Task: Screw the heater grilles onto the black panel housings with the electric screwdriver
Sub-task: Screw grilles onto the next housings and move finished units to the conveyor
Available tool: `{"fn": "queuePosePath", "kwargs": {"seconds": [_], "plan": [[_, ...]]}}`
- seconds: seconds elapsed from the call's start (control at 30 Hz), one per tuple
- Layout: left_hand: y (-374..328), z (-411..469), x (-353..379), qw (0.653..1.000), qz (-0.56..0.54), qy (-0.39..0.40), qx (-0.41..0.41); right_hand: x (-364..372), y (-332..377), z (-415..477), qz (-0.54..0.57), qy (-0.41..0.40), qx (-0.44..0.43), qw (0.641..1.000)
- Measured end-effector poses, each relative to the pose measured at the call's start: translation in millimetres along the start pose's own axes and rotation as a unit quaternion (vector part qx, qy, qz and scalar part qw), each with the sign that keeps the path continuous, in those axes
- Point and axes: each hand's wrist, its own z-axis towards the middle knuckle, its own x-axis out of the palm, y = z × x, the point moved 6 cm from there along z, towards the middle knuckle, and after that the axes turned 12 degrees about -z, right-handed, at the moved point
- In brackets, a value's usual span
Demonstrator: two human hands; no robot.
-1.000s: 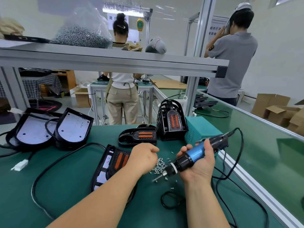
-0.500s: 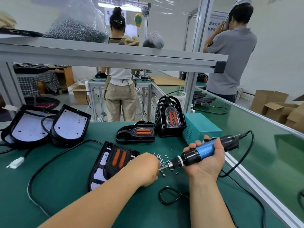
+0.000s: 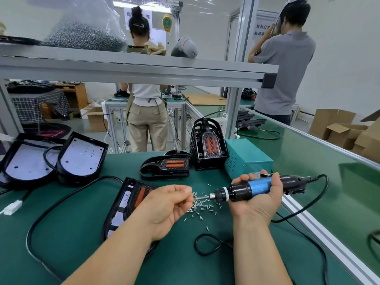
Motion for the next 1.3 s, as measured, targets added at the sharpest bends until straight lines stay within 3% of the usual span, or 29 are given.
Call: {"fn": "queuePosePath", "kwargs": {"seconds": [0.17,0.5,1.3], "plan": [[10.1,-15.5,-11.8,0.996,-0.086,0.006,-0.003,8.9,-4.5,-7.1,-0.004,0.017,-0.005,1.000],[10.3,-24.5,-6.4,0.998,-0.019,0.052,0.032,10.9,-4.9,-12.4,-0.018,0.013,-0.004,1.000],[6.7,-25.5,-10.1,0.997,0.006,0.045,0.059,13.8,-5.6,-13.9,-0.033,0.026,-0.008,0.999]]}}
